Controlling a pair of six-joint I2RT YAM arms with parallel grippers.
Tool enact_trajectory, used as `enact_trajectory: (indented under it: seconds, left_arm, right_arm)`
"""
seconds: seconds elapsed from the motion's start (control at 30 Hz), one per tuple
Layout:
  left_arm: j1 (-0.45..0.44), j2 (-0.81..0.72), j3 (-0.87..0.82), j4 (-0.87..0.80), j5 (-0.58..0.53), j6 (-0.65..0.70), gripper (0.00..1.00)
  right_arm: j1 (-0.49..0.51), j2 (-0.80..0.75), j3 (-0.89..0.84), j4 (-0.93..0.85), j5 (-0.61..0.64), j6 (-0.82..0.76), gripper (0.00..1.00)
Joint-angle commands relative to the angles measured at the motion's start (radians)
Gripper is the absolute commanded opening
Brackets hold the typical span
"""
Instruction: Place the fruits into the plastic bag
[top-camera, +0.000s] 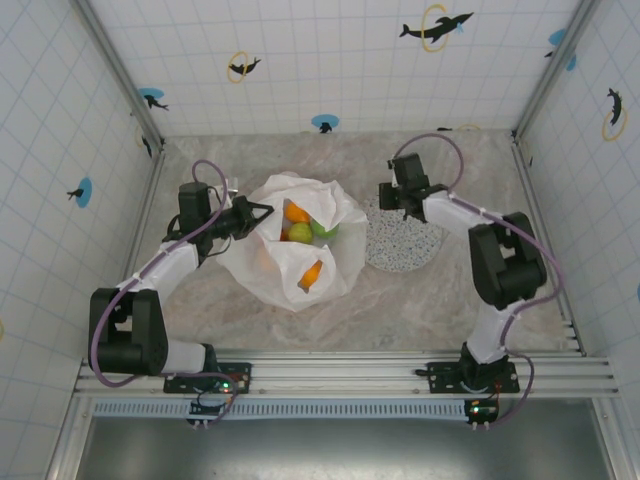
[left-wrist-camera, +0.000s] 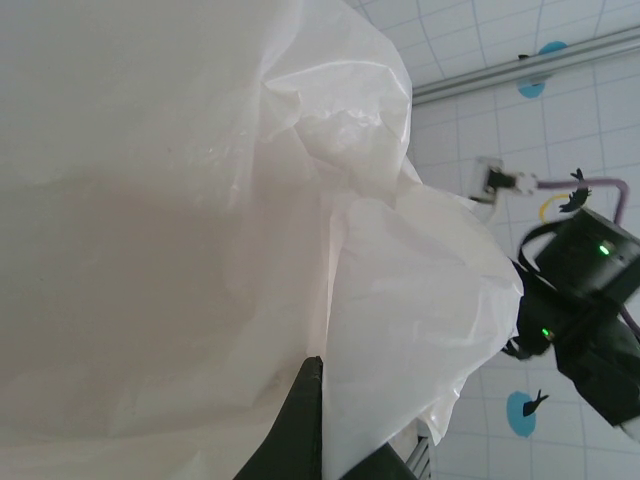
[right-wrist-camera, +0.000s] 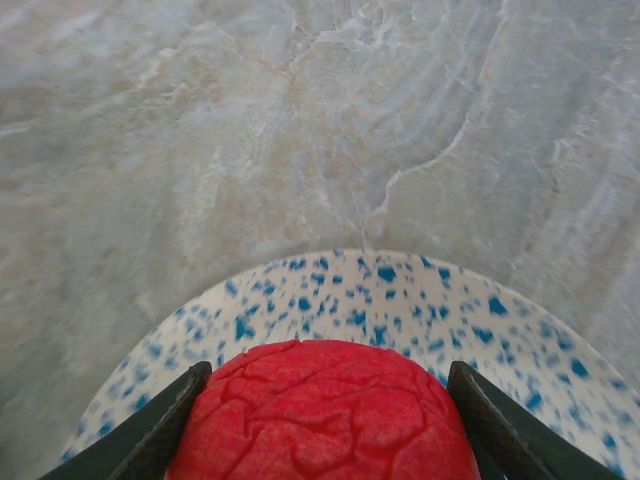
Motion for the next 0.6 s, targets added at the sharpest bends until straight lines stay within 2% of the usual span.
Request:
enact_trajectory:
  seconds: [0.0,0.13,0.3,0.43,0.57]
  left_arm:
    - [0.009,0.006,0.017,-0.013,0.016,0.001,0.00]
    - [0.009,0.004,0.015,-0.012,0.018,-0.001,0.00]
    - [0.009,0.009,0.015,-0.012,0.012,-0.001,0.00]
    - [0.009,0.007,0.014,-0.013,0.012,0.001,0.00]
    - [0.008,0.007,0.017,-0.013,0.011,0.001,0.00]
  right_arm:
    - [0.026,-0.174,-0.139,0.087,-0.041,0.024,0.59]
    - [0.081,-0.367,-0.310,0.129,-0.077,0.039,0.59]
    - [0.208,-0.583,-0.504,0.224,-0.084,0.033,0.58]
    - [0.313,-0.638,-0.567,0.259,-0.054,0.002,0.58]
    - [0.378,-0.589,-0.555,0.292,-0.044,-0.028,0.58]
